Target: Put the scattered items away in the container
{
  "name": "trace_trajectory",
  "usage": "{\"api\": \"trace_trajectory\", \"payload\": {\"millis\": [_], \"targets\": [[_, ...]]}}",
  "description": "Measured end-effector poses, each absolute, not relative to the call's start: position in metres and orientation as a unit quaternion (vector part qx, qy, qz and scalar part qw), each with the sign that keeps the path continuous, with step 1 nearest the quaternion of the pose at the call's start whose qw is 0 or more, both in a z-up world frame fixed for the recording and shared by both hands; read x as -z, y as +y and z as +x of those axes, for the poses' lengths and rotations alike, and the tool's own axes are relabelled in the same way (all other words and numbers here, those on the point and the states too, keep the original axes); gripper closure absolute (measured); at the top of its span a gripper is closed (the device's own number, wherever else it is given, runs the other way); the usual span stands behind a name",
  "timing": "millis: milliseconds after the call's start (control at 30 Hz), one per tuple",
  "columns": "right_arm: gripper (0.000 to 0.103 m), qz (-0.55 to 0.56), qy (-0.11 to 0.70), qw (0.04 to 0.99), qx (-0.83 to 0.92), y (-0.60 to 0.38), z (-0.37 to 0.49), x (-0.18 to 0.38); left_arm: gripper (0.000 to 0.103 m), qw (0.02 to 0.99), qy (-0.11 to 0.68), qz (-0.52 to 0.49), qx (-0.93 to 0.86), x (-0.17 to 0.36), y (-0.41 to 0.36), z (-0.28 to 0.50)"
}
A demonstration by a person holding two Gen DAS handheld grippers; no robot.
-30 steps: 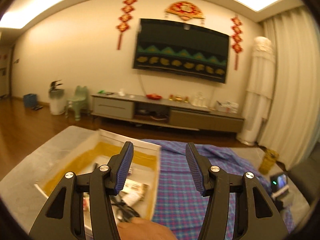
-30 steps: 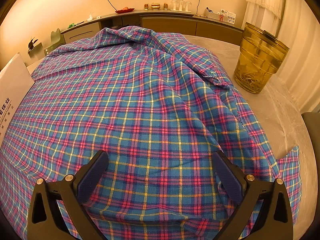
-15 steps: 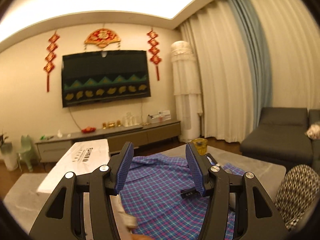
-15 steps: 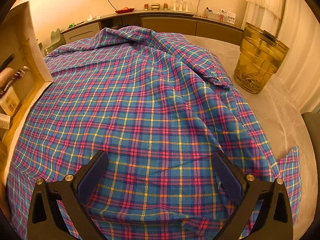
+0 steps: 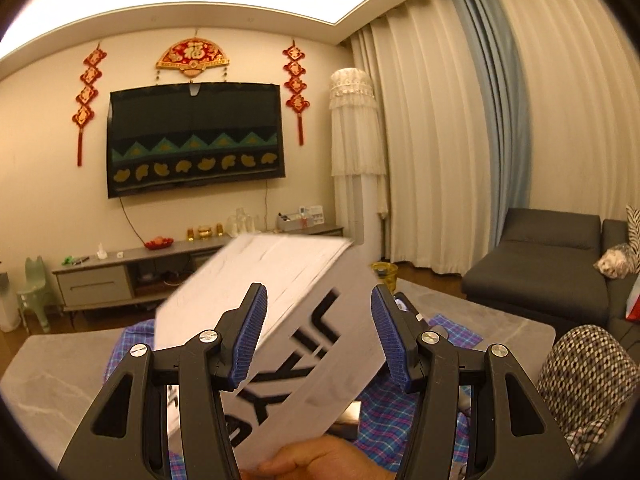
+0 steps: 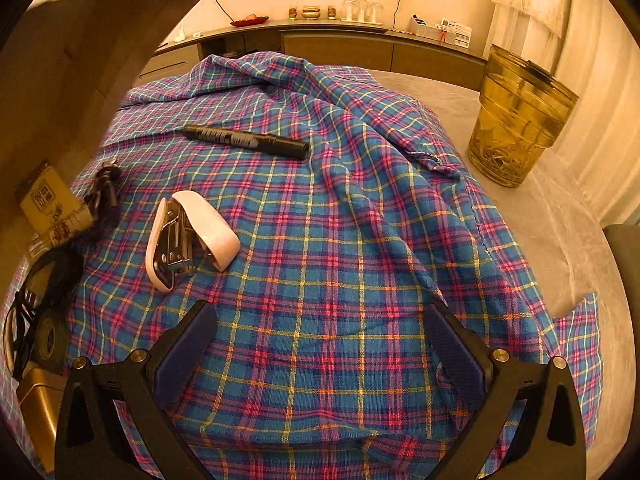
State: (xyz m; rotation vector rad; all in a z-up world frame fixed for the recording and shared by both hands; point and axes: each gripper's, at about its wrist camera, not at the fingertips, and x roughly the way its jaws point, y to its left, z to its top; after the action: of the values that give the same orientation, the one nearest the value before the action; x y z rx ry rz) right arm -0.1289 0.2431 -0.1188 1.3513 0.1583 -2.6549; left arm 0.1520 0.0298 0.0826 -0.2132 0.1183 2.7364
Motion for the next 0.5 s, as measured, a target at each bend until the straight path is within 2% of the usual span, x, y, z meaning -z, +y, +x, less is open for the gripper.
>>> {"api": "trace_trajectory", "payload": {"millis": [200, 500], "targets": [[0.000, 0.451, 0.053, 0.078, 0.887, 0.241, -0.128, 0.120, 0.045, 0.185, 0.058, -0.052, -0.980, -0.087, 0.031, 0.156], [0.000, 0.451, 0.053, 0.078, 0.888, 0.241, -0.128, 0.120, 0.042, 0.161, -0.016, -0.048, -0.986, -0.099, -0.006, 0.145]]}}
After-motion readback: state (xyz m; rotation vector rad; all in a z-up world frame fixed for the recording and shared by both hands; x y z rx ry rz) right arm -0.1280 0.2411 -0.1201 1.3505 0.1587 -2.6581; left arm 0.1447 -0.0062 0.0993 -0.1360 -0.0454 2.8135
